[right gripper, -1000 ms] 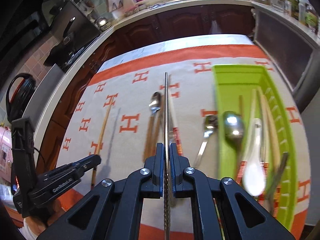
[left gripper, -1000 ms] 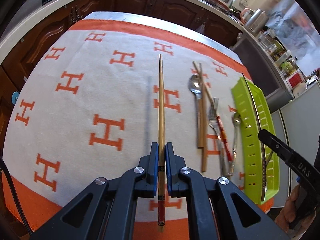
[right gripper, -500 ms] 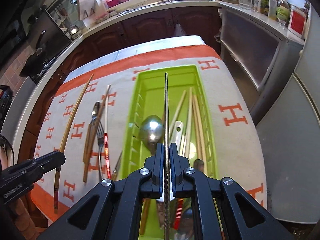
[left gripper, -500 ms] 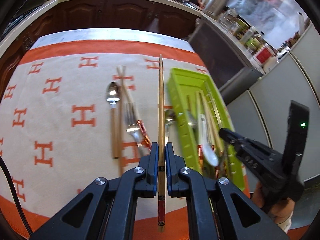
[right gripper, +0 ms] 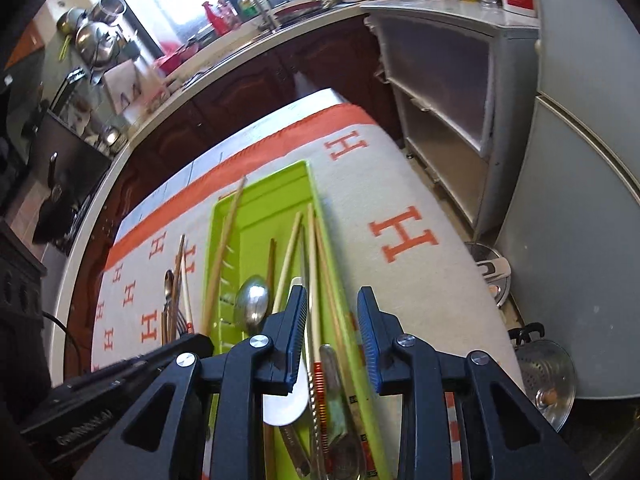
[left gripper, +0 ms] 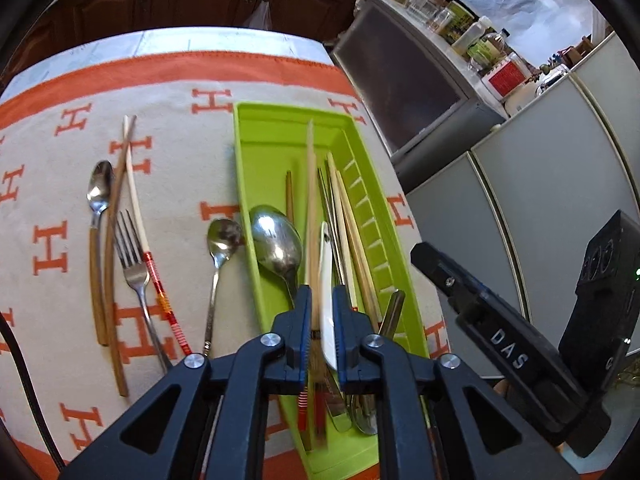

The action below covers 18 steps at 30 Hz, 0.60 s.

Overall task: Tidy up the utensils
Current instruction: 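Open both tools to release the chopsticks in the green tray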

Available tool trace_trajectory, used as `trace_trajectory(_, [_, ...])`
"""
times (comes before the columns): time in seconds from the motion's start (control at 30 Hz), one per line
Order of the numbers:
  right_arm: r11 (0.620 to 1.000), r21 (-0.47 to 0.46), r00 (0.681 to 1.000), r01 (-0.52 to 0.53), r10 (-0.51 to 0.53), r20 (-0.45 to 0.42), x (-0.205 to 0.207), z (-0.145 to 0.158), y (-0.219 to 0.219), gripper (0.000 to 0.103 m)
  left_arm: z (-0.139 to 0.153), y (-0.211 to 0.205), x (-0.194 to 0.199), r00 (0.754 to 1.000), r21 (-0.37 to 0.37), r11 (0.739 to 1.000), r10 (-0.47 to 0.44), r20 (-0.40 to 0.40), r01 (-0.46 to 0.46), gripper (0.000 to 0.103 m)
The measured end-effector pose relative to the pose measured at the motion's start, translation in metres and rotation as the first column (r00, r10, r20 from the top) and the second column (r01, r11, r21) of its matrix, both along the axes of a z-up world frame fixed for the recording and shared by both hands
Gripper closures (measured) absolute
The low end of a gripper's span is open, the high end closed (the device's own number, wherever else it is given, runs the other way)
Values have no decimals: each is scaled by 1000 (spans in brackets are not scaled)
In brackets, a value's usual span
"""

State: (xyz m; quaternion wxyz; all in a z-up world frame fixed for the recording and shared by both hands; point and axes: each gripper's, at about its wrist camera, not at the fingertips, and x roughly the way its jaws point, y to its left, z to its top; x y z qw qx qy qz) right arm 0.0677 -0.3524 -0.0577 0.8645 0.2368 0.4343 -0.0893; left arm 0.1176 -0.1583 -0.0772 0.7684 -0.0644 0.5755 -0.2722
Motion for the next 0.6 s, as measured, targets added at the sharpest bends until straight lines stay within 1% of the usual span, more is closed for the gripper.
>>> trace_trajectory(0.07, [1000, 11, 1000, 4, -4, 4, -1, -2, -2, 76, 0, 0, -6, 1000, 26, 1000, -13, 17, 12, 83])
trace_trajectory(0.17, [1000, 17, 1000, -2, 2, 7, -2, -4, 0, 76, 6, 6, -19, 998, 67, 997, -31, 61, 27, 79])
trace_trajectory(0.23, [1000, 11, 1000, -11, 11, 8, -2, -5, 6, 76, 11, 17, -24, 996, 89, 996, -32, 87, 24, 72])
trace_trajectory(0.27, [1000, 8, 1000, -17, 17, 8, -2, -5, 10, 77, 14, 24, -28, 994, 102, 995, -25, 104, 14, 66])
trace_trajectory(0.3, [1000, 3, 1000, -26, 26, 6, -2, -4, 15, 77, 17, 31, -30, 993, 109, 994, -18, 117, 5, 63])
trace_trajectory(0.43, [998, -16, 999, -54, 54, 3, -4, -2, 33, 77, 24, 69, -39, 986, 149, 987, 35, 165, -60, 63])
trace_trajectory(0.6, [993, -49, 995, -104, 104, 7, -10, 6, 60, 77, 24, 113, -40, 977, 160, 976, 116, 178, -145, 62])
